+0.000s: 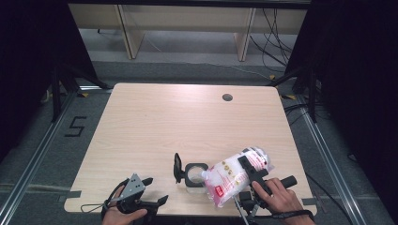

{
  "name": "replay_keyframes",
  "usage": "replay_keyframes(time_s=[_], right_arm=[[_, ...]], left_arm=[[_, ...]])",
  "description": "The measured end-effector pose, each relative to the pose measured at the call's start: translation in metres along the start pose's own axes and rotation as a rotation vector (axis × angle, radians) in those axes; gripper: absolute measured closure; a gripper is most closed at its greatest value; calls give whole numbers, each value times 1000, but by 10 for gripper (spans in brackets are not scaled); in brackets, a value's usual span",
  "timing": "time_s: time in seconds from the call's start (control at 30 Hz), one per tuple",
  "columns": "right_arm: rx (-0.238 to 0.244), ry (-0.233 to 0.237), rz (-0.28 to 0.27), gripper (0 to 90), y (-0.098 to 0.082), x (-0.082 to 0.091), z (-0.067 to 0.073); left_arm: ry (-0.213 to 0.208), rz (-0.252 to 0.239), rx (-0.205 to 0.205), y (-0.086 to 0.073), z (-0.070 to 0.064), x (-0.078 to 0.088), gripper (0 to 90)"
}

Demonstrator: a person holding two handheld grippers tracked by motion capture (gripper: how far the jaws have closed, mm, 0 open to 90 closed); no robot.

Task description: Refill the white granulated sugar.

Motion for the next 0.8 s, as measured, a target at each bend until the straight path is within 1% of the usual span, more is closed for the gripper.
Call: replay_keyframes(time_s=[0.03,0.07,0.1,0.13,0.17,0.2,0.23,0.27,0.3,0.33,0.37,0.4,0.43,0.47,0.5,0.53,0.57,0.6,0.63,0.67,0.7,0.73,0.77,0.8], right_arm=[[15,-8,-7,396,0,-1,-2],[-18,6,11,396,-1,1,2],[-13,7,7,396,-1,1,1],[-14,5,8,396,-1,1,1],[-13,4,8,396,-1,1,1],[-12,4,8,396,-1,1,1],[5,1,0,396,0,0,-1],[7,12,8,396,-1,1,0],[19,3,0,396,0,1,-2],[-43,12,11,397,-1,2,3],[-10,8,10,397,0,2,1],[13,1,-5,397,1,0,-2],[13,-5,-5,397,1,0,-2],[0,1,-5,397,1,0,0],[-2,3,-6,397,2,0,0],[-2,4,-8,397,2,0,0],[-2,4,-10,397,2,0,0],[0,5,-9,397,2,0,1],[-2,4,-8,397,2,0,0],[1,15,-1,398,1,0,0],[17,8,-5,397,1,0,-1],[7,13,-2,397,1,0,0],[20,10,-3,397,1,0,-1],[25,7,-4,397,1,0,-2]], left_arm=[[1,-6,2,1,0,0,158],[2,-12,8,2,0,0,158],[-3,-10,-11,2,1,0,158],[-1,-10,-9,2,1,-1,158],[6,-4,-3,1,1,0,158],[1,-5,12,0,0,0,158],[2,-9,5,1,0,0,158],[1,-9,-15,2,2,1,158],[1,-12,-9,3,1,0,158],[2,-9,-13,2,1,0,158],[2,-5,9,0,0,0,158],[3,-5,5,0,0,0,158],[3,-7,10,0,0,0,158],[3,-11,-2,2,1,0,158],[1,-10,-14,2,1,0,158],[3,-10,-12,2,1,0,158],[6,-5,9,0,0,0,158],[7,-1,-1,0,0,0,158],[1,-1,-22,1,1,0,158],[4,-8,-15,1,1,0,158],[-1,-5,-10,1,0,-1,158],[0,-6,-15,1,0,-1,158],[1,2,-23,1,1,0,158],[2,0,-23,0,1,0,158]])
Point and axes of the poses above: each handheld gripper's, and its own axes: x roughly backward along the jaws, y roughly out of its top, z roughly to its left, the point moved 9 cm from there along -x, roughly forward along the jaws, and after that the axes turned 10 degrees about x, right-handed, at the moved point
